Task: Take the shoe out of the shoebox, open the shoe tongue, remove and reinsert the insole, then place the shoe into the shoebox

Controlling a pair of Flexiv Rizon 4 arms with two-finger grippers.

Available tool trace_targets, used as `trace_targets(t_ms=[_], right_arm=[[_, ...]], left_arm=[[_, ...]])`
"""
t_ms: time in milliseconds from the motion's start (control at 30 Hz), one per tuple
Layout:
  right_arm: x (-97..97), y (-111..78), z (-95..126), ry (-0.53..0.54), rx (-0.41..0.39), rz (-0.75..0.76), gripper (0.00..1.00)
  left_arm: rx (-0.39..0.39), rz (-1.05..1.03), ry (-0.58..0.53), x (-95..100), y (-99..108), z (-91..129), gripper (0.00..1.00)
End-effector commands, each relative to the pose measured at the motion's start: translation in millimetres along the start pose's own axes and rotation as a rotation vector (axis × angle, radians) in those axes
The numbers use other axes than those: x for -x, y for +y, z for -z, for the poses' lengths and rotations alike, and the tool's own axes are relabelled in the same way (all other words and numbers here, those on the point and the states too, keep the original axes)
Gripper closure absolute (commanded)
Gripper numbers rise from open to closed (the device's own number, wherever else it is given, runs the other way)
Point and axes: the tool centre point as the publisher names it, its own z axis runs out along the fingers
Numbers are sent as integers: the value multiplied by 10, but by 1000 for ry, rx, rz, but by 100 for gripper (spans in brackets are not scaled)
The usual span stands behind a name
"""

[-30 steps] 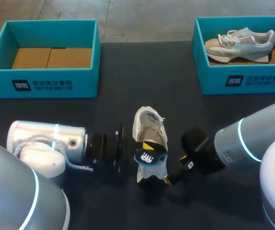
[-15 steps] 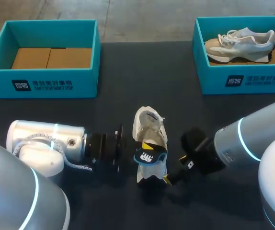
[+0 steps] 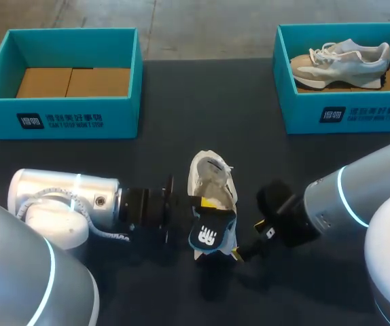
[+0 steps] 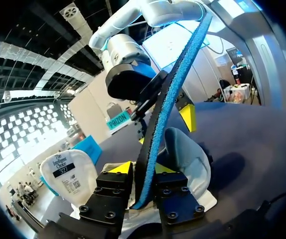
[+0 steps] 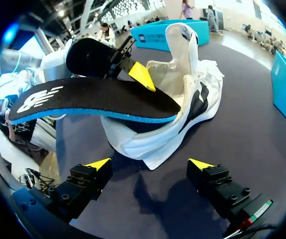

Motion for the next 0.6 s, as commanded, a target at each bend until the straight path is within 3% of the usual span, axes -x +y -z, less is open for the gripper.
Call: trace_targets(t_ms=[33,300,600], right_arm=[[-15,-27,2,-3,6,-1,0],[-15,-27,2,-3,6,-1,0],[-15,-27,2,-3,6,-1,0]], left_arm=[[-2,-3,1,-24,-16,-8,76],[-9,-11,-4,-17,-85,6,72],[0,-17,2,-18,-177,33,75]])
